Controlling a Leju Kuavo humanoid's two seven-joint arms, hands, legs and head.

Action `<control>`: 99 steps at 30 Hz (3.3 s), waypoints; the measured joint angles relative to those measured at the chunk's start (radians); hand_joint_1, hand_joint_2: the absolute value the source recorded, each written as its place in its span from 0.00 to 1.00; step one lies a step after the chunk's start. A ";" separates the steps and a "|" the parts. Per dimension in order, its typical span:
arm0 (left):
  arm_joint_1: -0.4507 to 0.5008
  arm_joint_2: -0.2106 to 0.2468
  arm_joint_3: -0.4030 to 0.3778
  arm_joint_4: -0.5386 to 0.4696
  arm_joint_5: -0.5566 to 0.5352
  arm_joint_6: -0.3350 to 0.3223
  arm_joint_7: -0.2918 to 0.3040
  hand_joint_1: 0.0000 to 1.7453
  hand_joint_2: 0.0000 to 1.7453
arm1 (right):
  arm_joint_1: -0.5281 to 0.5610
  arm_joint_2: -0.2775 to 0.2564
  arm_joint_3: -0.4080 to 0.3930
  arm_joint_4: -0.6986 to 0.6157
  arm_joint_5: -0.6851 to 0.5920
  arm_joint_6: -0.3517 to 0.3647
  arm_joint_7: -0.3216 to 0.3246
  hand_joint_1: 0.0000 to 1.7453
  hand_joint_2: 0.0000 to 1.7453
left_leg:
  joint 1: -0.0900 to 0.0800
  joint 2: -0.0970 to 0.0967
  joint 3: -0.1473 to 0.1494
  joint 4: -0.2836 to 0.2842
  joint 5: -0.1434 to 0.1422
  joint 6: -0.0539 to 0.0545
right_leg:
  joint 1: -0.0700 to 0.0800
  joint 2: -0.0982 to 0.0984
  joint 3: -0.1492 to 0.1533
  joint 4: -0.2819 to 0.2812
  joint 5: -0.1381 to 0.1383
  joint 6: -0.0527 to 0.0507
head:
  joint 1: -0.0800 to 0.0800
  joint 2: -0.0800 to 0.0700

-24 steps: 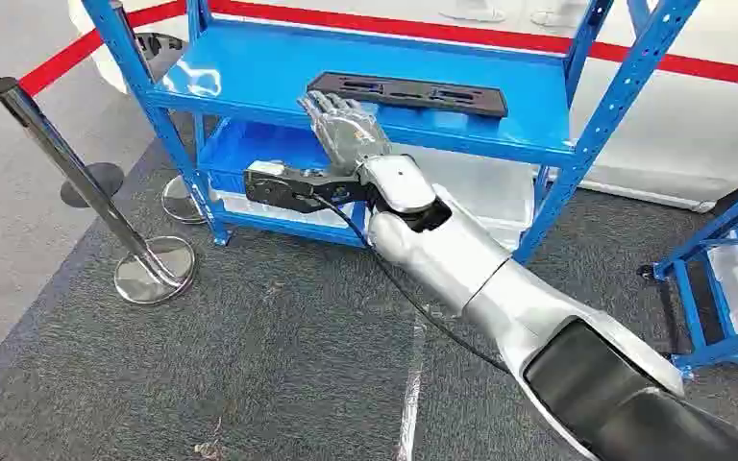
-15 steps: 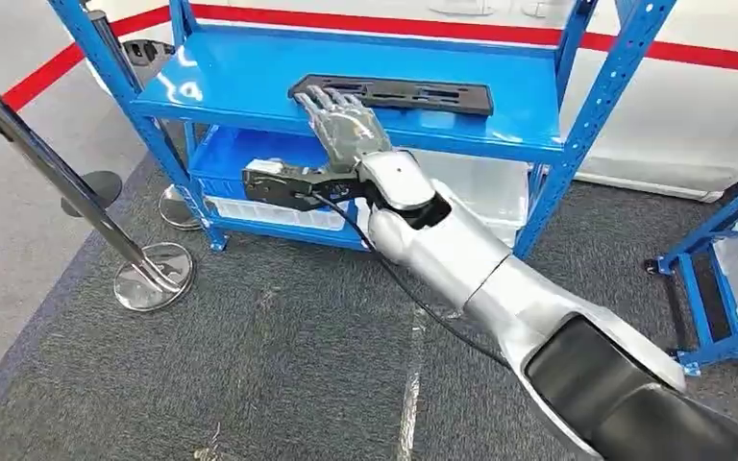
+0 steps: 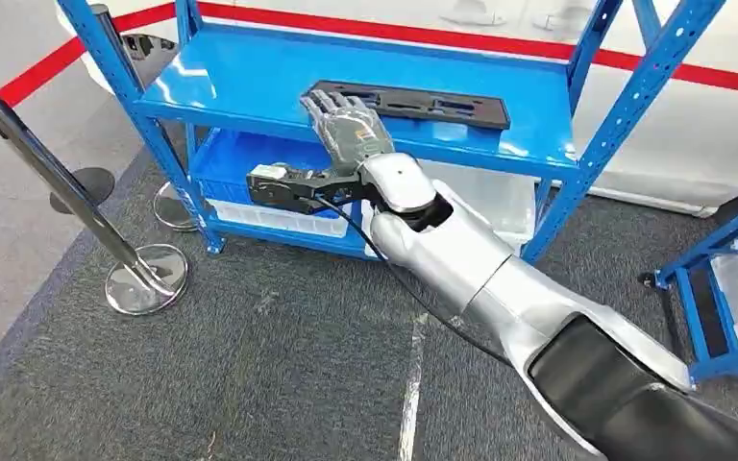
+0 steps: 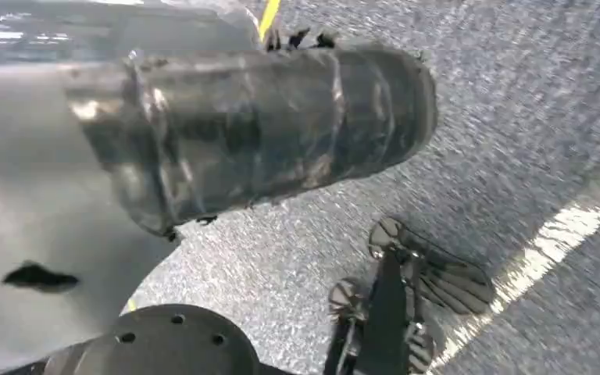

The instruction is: Take the parts from the cabinet and place them on the table.

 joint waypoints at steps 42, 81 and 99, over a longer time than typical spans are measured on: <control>-0.001 -0.004 -0.009 0.002 -0.005 0.006 -0.009 0.00 0.00 | 0.003 -0.039 0.011 0.026 0.020 -0.006 0.012 0.00 0.00 | -0.004 -0.005 0.006 0.022 -0.024 -0.028 | 0.008 0.007 0.014 -0.134 0.121 -0.025 | -0.007 0.000; -0.002 0.002 -0.013 0.002 -0.008 0.073 -0.011 0.00 0.00 | 0.003 -0.053 0.011 0.074 0.027 0.005 0.015 0.00 0.00 | 0.001 -0.001 -0.146 0.313 -0.149 -0.059 | 0.001 0.001 0.044 -0.155 0.115 -0.047 | -0.013 0.000; 0.000 0.001 -0.021 0.002 -0.004 0.076 -0.016 0.00 0.00 | 0.012 -0.057 0.011 0.094 0.028 0.006 0.015 0.00 0.00 | 0.000 -0.003 0.023 -0.003 -0.016 0.002 | -0.004 0.000 -0.107 0.121 0.024 -0.002 | 0.000 0.000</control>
